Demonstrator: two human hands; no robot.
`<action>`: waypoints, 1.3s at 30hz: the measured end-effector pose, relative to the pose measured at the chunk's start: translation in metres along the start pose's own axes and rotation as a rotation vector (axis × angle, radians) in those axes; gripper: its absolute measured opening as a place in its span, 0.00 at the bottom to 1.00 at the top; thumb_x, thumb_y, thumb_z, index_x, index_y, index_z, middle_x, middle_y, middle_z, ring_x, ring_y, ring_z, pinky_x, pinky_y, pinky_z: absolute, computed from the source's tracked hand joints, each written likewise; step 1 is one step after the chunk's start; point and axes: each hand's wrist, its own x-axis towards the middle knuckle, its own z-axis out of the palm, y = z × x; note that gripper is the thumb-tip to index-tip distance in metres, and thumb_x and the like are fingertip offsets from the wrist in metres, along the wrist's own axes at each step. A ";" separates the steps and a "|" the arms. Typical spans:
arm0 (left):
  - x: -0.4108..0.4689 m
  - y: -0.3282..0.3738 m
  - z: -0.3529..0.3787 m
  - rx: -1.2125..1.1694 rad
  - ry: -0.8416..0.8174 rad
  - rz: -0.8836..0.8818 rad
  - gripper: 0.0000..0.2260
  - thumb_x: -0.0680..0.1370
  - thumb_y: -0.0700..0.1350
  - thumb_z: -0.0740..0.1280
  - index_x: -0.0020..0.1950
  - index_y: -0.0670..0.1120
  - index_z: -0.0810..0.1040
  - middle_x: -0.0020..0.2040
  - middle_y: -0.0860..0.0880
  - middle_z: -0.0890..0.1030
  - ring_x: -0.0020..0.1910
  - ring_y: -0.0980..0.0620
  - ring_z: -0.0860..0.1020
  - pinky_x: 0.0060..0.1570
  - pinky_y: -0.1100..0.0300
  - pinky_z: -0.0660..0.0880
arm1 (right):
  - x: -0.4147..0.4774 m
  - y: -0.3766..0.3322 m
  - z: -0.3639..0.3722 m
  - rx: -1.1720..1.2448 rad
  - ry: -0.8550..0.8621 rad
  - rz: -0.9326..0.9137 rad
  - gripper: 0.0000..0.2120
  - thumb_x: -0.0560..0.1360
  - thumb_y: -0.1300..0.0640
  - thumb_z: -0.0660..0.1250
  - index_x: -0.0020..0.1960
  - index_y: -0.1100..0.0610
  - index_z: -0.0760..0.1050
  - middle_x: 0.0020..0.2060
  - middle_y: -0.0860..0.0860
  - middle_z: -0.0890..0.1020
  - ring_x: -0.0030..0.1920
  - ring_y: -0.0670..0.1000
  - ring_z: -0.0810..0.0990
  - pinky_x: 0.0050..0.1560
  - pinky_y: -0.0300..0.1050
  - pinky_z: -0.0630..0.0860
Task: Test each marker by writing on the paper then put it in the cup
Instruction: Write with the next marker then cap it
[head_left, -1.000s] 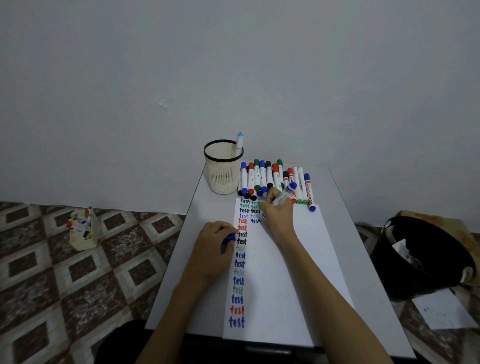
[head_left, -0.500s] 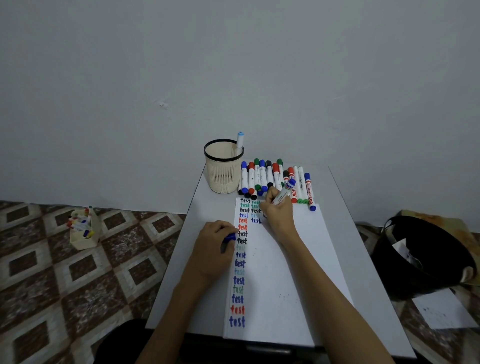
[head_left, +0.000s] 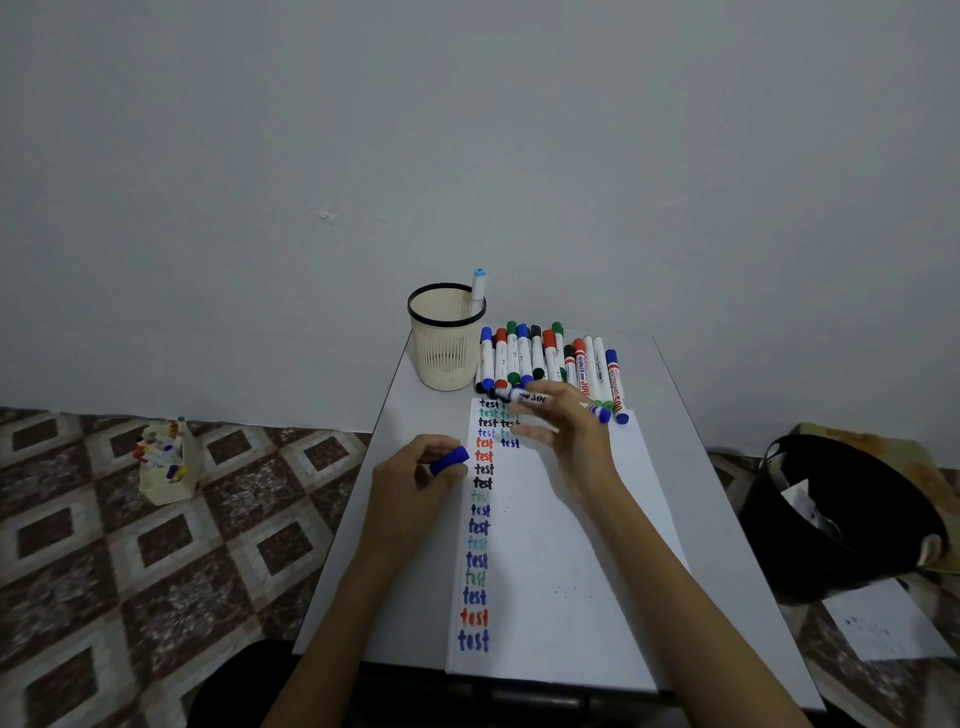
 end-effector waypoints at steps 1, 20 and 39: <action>0.000 0.000 -0.001 -0.008 0.000 -0.008 0.09 0.73 0.42 0.70 0.53 0.47 0.79 0.46 0.56 0.81 0.45 0.61 0.78 0.44 0.70 0.74 | -0.007 -0.003 -0.001 -0.027 -0.015 0.002 0.08 0.73 0.66 0.62 0.50 0.66 0.77 0.43 0.62 0.83 0.42 0.59 0.84 0.36 0.48 0.82; -0.001 0.001 -0.005 -0.105 -0.057 0.037 0.09 0.71 0.39 0.71 0.50 0.48 0.81 0.47 0.53 0.82 0.47 0.58 0.79 0.47 0.66 0.76 | -0.037 0.003 -0.015 -0.220 -0.147 0.081 0.05 0.71 0.73 0.69 0.47 0.72 0.77 0.39 0.66 0.82 0.37 0.60 0.84 0.34 0.45 0.81; 0.001 0.000 -0.008 0.000 -0.054 0.185 0.08 0.70 0.38 0.72 0.48 0.46 0.81 0.43 0.52 0.82 0.44 0.58 0.79 0.44 0.69 0.75 | -0.039 0.011 -0.016 -0.429 -0.199 -0.014 0.04 0.70 0.68 0.72 0.45 0.65 0.82 0.35 0.60 0.84 0.32 0.56 0.82 0.35 0.44 0.80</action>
